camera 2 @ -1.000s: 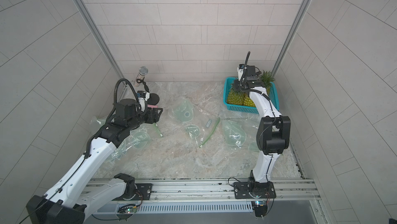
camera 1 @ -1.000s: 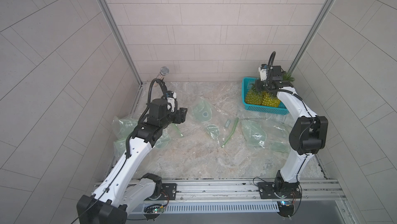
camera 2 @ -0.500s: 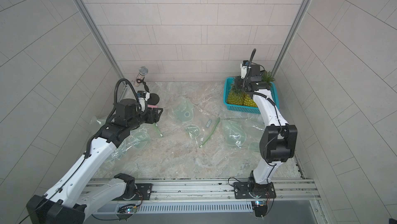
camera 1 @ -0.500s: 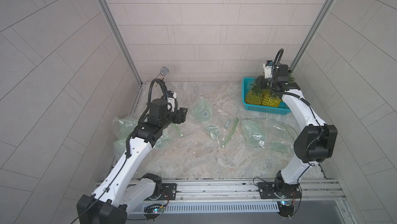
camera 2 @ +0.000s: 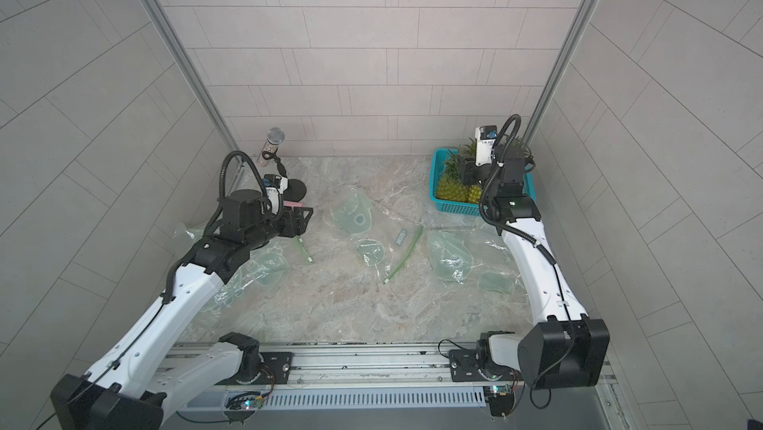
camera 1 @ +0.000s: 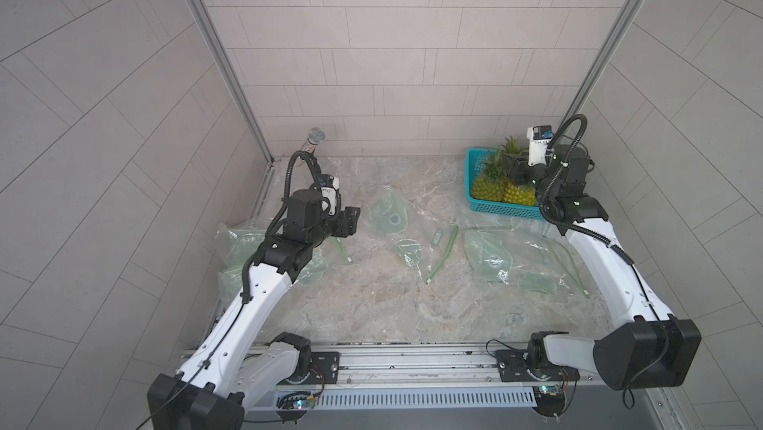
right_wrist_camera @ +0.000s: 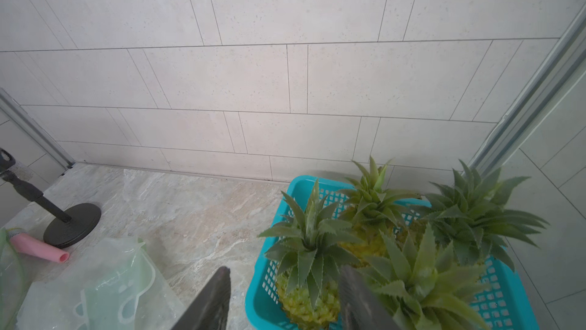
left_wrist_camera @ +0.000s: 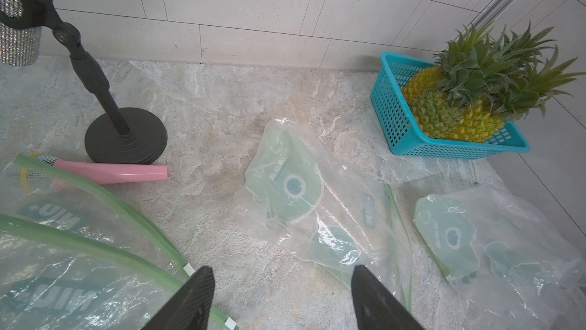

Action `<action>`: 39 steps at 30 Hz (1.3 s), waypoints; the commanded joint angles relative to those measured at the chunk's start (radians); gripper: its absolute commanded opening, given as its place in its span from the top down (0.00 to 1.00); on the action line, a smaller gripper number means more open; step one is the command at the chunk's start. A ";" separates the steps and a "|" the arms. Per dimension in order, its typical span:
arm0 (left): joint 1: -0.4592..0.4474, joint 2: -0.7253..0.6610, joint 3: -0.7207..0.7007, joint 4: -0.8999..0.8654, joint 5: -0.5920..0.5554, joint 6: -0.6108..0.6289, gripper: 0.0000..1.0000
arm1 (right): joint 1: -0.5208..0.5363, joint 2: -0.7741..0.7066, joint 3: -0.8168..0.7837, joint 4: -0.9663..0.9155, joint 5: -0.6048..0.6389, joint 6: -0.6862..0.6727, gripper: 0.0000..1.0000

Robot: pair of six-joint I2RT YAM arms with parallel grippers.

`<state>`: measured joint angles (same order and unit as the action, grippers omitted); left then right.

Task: Open the zip-top bag and take out the pineapple
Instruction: Place the pineapple in the basket, then reset both arms

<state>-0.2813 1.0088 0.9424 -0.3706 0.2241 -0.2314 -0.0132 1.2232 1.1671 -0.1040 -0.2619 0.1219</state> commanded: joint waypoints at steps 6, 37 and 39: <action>0.008 -0.003 -0.013 0.004 -0.118 -0.069 0.27 | -0.001 -0.216 -0.271 0.168 0.062 0.035 0.43; 0.040 0.006 -0.501 0.812 -0.757 0.188 0.27 | -0.001 -0.200 -0.782 0.627 0.346 0.039 0.43; 0.046 0.019 -0.543 0.889 -0.736 0.226 0.27 | 0.000 -0.182 -0.793 0.655 0.322 0.026 0.42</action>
<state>-0.2462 1.0172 0.4374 0.3542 -0.4976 -0.0895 -0.0132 1.0321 0.3840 0.4629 0.0563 0.1669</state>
